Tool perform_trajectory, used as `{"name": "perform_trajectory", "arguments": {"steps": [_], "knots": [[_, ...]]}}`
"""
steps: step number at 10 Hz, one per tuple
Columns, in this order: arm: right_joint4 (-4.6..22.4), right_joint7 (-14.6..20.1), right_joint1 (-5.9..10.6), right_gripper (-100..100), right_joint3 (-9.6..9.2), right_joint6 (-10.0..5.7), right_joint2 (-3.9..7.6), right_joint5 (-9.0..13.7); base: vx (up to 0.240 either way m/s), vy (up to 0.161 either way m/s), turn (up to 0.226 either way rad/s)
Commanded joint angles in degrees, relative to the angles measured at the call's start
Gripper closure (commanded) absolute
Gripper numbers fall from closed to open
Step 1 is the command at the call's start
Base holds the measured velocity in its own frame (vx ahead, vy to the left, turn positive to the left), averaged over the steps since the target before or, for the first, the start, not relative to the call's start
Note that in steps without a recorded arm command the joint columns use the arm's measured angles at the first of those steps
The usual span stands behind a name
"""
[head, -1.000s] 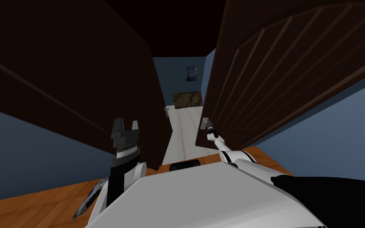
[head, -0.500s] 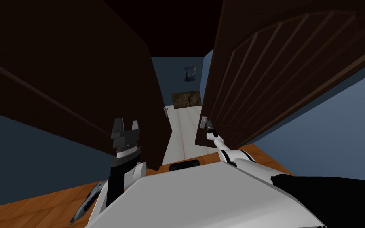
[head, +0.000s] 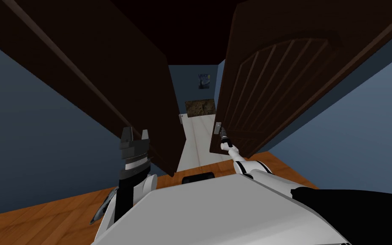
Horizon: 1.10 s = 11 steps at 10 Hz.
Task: Push the door open
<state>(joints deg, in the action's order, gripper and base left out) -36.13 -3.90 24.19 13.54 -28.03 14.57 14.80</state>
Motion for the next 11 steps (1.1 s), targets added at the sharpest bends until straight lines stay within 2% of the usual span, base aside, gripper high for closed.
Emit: {"name": "perform_trajectory", "arguments": {"steps": [1, 2, 3, 10, 11], "knots": [[0.47, 0.25, 0.31, -100, -0.47, 0.24, -0.21, -0.21, -0.229, 0.109, -0.01], [-0.56, -0.07, -0.13, -100, -0.16, 0.62, -0.3, -0.1, -0.102, 0.044, -0.008], [-0.5, -0.15, -0.26, -100, -0.03, 0.49, -0.33, -0.06, 0.097, -0.016, 0.022], [-0.25, -0.36, -0.64, -100, 0.46, -0.32, -0.27, 0.12, 0.194, -0.065, 0.027], [-0.25, -0.36, -0.64, 100, 0.46, -0.32, -0.27, 0.12, -0.015, 0.003, -0.009]]}}
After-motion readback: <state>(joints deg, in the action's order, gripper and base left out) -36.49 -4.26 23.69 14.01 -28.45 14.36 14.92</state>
